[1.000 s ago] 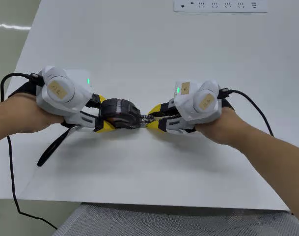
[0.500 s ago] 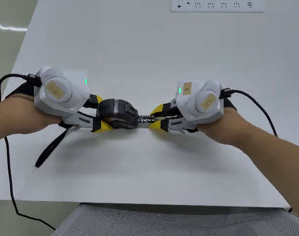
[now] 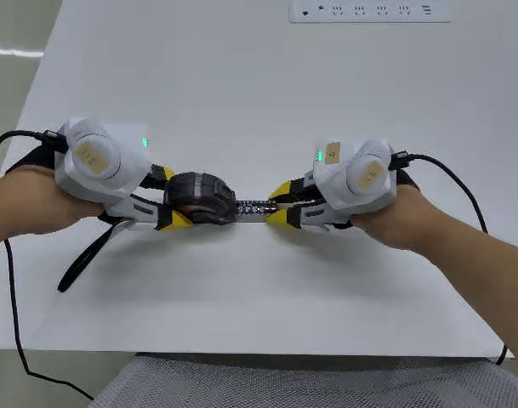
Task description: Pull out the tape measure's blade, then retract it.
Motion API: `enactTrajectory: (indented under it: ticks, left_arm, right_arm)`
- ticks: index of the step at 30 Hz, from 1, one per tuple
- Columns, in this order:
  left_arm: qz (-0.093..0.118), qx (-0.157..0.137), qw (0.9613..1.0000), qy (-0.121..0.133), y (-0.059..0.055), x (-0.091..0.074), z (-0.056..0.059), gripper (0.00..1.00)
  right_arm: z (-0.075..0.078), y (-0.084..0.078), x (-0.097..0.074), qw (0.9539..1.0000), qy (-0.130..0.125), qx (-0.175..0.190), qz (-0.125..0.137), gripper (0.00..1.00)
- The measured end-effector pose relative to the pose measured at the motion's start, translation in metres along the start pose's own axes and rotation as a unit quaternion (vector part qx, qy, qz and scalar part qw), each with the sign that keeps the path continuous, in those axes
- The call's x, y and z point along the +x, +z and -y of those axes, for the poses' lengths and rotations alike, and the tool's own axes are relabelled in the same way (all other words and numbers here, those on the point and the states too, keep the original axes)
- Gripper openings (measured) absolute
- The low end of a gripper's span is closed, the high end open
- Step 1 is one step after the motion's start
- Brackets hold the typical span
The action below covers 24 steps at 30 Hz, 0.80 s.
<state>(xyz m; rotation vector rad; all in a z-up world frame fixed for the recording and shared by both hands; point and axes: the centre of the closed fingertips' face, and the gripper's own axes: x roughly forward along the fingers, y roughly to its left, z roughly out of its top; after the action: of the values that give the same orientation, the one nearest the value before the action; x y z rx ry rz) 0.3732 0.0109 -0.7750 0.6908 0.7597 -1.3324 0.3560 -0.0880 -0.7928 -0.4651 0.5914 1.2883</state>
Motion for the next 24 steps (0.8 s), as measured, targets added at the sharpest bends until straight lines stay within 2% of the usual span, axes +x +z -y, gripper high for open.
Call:
enactTrajectory:
  ticks: [24]
  left_arm:
    - [0.004,-0.001,1.0000,-0.002,0.001,0.001,0.000,0.27]
  right_arm:
    - [0.003,-0.025,-0.033,0.9997,-0.014,0.004,-0.018,0.09]
